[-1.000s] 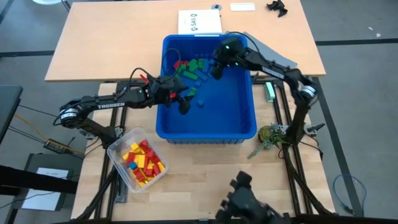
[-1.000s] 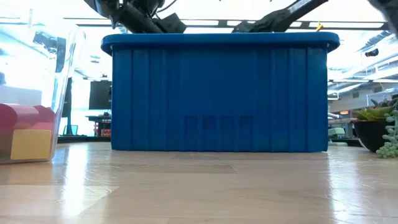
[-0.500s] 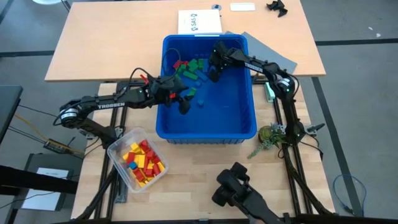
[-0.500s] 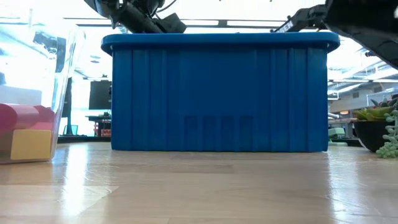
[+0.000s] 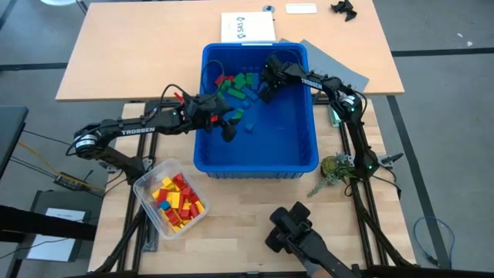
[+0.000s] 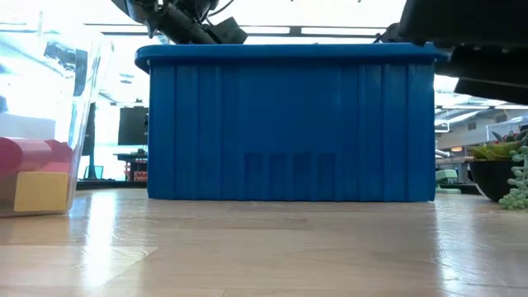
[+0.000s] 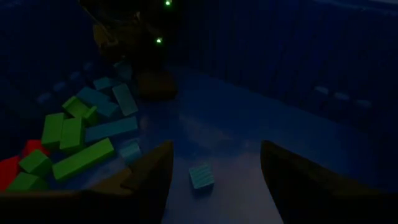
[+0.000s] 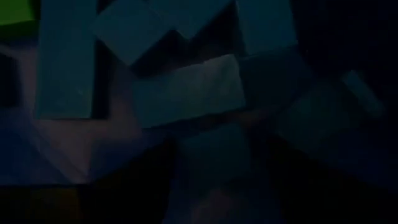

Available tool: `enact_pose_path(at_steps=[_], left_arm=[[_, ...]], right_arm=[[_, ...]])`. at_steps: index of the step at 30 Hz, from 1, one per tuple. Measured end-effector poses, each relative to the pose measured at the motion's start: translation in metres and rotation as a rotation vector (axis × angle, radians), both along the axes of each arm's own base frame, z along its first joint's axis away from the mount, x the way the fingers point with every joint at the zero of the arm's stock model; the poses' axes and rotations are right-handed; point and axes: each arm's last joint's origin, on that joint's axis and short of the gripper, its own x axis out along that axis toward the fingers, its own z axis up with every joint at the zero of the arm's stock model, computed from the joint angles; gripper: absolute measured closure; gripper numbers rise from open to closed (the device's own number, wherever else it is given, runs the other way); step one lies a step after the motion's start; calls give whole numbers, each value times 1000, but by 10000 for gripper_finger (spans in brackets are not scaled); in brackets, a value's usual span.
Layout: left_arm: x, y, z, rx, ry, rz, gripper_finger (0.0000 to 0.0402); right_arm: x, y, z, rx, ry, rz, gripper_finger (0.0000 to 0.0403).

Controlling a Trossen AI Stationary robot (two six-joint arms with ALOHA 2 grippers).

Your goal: Sort Items/Unsort Items

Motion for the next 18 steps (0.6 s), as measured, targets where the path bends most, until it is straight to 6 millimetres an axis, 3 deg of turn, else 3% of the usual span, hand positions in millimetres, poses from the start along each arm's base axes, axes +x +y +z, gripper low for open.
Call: enact_pose_path(at_steps=[8, 18], left_arm=[[0, 0, 0, -1, -2, 1, 154], [0, 0, 0, -1, -2, 0, 154]], right_arm=[[0, 10, -9, 134, 9, 79, 193], [10, 8, -6, 56, -44, 173, 217]])
